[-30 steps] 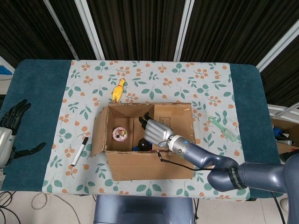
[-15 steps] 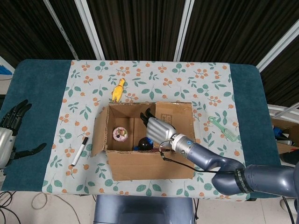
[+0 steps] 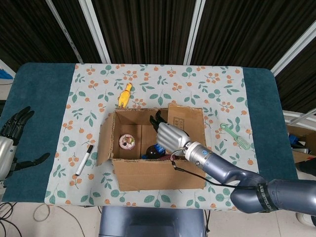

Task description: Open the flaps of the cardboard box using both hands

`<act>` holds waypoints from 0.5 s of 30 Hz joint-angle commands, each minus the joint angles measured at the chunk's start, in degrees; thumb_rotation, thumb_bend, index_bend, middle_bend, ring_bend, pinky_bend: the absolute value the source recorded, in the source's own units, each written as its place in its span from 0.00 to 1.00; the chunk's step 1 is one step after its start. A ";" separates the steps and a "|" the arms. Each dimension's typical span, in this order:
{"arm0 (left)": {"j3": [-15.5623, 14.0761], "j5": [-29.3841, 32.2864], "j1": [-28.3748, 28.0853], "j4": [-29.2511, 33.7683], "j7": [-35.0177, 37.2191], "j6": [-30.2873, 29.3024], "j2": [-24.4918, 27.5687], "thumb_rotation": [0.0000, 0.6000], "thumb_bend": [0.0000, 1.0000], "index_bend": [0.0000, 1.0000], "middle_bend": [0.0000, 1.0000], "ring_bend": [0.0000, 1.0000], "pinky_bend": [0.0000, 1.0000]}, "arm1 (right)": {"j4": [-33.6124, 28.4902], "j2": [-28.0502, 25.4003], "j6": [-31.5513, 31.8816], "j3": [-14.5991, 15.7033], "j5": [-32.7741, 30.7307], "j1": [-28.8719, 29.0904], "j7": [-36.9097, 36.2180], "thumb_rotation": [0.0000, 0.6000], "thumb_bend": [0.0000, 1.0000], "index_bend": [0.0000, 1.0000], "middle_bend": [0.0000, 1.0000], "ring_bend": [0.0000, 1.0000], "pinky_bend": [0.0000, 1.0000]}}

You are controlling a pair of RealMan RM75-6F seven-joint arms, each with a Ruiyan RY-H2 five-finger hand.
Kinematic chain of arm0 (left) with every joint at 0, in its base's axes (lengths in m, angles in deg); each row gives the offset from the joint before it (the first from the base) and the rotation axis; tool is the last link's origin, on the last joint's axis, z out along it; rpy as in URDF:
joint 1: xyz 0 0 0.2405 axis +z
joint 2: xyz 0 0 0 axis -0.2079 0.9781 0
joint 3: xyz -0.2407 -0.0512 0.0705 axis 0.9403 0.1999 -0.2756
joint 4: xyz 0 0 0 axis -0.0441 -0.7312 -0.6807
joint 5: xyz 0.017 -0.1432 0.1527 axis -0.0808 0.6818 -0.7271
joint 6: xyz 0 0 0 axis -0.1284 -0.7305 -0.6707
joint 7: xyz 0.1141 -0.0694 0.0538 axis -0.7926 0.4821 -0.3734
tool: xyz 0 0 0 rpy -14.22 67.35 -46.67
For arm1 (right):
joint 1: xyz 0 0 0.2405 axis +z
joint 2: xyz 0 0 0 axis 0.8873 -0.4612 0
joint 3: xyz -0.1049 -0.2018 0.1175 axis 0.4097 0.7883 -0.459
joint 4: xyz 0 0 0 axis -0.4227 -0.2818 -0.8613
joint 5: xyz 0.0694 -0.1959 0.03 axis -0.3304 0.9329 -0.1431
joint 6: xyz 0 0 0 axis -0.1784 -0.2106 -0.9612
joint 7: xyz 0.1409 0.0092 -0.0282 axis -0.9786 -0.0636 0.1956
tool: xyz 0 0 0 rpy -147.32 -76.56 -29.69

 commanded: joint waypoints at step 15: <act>-0.14 -0.71 0.26 0.73 0.26 -0.56 0.39 1.00 0.10 0.00 0.00 0.00 0.11 | -3.03 -5.40 1.78 1.07 -3.34 1.42 4.75 1.00 0.62 0.53 0.25 0.09 0.19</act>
